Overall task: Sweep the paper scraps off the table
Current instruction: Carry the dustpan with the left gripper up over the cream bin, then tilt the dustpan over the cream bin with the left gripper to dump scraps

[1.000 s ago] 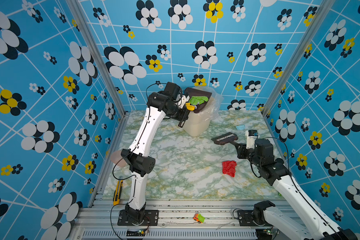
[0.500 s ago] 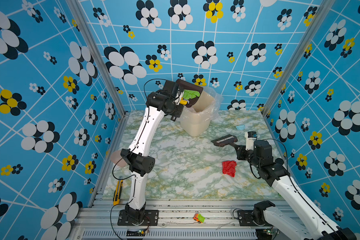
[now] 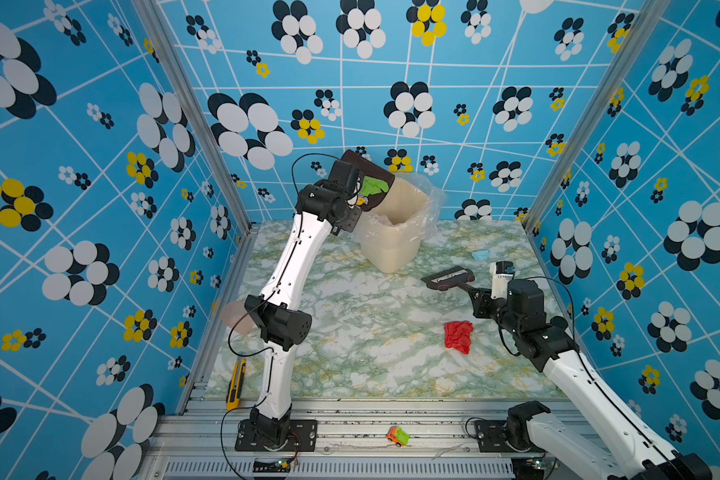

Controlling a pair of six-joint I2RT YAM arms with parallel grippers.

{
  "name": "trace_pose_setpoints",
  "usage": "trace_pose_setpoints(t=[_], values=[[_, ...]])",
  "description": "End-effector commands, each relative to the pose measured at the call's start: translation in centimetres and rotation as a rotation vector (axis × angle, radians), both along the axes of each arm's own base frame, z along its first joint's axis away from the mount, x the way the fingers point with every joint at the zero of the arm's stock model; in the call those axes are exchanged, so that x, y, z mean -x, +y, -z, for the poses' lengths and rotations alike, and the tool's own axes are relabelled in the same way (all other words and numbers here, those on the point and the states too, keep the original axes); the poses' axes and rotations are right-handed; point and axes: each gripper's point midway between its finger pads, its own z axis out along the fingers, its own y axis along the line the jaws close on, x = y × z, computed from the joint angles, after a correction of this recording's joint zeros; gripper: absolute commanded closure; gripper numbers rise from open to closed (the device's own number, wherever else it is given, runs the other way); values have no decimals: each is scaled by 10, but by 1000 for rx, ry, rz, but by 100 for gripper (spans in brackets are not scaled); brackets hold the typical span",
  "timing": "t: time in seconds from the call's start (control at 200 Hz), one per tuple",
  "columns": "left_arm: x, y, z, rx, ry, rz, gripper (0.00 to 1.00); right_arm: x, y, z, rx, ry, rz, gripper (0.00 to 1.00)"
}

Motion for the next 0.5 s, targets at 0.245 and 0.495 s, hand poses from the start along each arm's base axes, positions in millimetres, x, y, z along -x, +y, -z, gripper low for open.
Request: trace_pose_setpoints(t=[0.245, 0.495], values=[[-24, 4, -10, -163, -109, 2, 100, -7, 5, -6, -47, -39, -12, 100], [-36, -3, -12, -280, -163, 28, 100, -6, 5, -4, -50, -39, -12, 100]])
